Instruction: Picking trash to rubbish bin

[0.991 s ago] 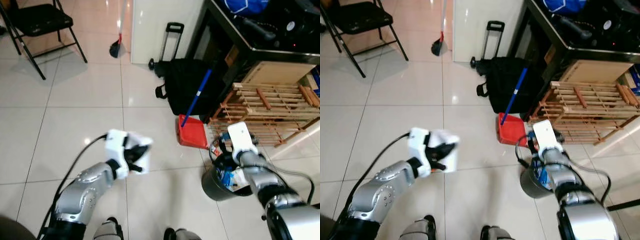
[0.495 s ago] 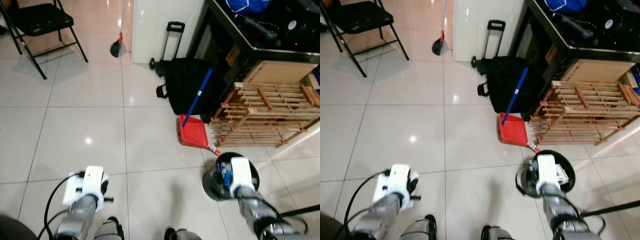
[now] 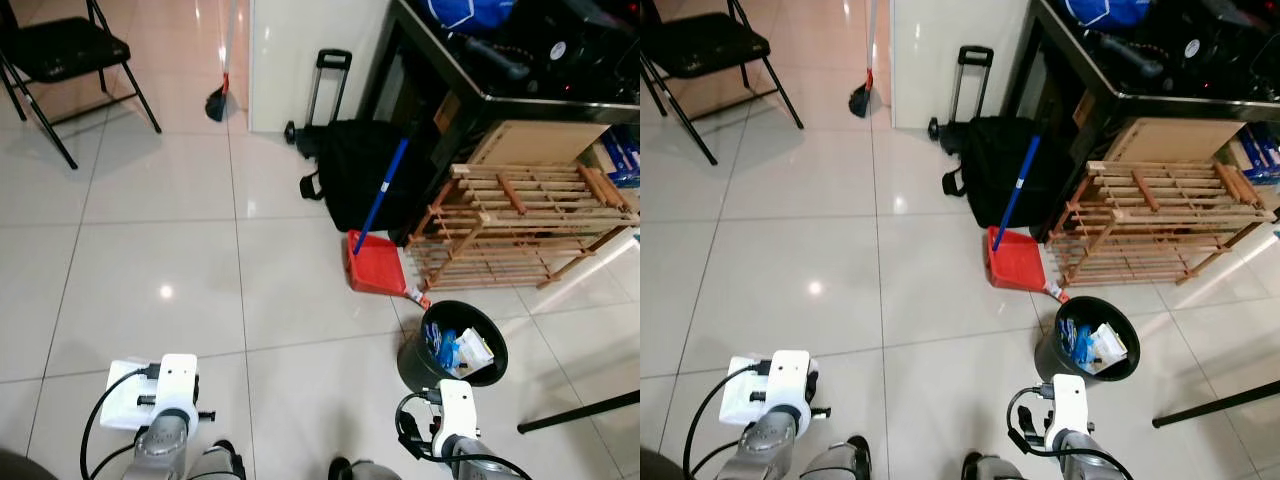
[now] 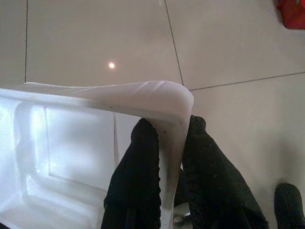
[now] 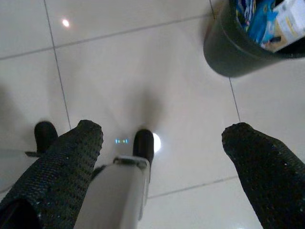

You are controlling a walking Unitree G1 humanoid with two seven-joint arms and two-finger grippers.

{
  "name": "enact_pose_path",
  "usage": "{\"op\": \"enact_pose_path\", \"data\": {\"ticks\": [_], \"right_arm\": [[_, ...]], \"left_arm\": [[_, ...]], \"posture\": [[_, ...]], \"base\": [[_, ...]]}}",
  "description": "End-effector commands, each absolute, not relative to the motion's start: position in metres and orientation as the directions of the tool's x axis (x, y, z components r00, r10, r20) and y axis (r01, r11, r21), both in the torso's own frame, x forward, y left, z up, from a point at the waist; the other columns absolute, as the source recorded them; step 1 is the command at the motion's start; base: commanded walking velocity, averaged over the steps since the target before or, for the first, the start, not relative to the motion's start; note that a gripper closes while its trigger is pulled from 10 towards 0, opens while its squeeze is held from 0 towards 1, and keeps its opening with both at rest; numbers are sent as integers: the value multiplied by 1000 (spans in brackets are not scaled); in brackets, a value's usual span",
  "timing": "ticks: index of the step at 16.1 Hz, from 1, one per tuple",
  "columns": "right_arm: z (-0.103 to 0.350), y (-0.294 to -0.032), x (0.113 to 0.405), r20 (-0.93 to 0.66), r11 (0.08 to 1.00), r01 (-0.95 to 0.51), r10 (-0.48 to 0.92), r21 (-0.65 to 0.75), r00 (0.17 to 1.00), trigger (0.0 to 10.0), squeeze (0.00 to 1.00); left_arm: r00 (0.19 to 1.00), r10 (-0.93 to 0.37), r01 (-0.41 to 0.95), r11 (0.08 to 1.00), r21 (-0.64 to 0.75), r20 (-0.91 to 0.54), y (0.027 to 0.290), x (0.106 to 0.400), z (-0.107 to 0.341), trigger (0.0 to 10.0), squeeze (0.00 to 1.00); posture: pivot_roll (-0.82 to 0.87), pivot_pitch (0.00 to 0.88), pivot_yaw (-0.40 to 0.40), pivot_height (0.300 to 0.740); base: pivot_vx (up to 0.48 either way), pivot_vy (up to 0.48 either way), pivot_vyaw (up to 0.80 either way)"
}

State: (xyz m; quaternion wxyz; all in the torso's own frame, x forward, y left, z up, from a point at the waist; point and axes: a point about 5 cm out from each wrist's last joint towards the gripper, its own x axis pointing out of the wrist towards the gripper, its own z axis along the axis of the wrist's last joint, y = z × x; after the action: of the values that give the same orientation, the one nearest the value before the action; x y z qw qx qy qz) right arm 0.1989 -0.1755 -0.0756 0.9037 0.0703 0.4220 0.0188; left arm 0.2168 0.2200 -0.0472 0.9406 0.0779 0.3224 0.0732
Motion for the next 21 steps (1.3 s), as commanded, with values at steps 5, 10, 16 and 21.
{"op": "enact_pose_path", "data": {"ticks": [5, 10, 16, 21], "right_arm": [[-76, -181, 195, -755, 994, -15, 89, 104, 649, 10000, 0], [-74, -180, 198, -737, 995, -10, 84, 104, 670, 10000, 0], [-71, -179, 203, -716, 992, -29, 107, 121, 689, 10000, 0], [-70, -181, 205, -721, 993, -13, 94, 117, 687, 10000, 0]], "left_arm": [[761, 138, -96, 990, 101, -633, 209, 208, -58, 10000, 0], [757, 133, -113, 991, 72, -639, 208, 206, -61, 10000, 0], [763, 142, -141, 989, 52, -631, 209, 207, -60, 10000, 0], [766, 133, -141, 989, 37, -630, 207, 209, -59, 10000, 0]], "posture": [[-19, 83, -136, 740], [-28, 112, -137, 740], [-30, 132, -148, 740], [-30, 137, -149, 740]], "base": [[0, 0, 0], [343, 0, 0], [361, 0, -275], [208, 0, 0]]}}
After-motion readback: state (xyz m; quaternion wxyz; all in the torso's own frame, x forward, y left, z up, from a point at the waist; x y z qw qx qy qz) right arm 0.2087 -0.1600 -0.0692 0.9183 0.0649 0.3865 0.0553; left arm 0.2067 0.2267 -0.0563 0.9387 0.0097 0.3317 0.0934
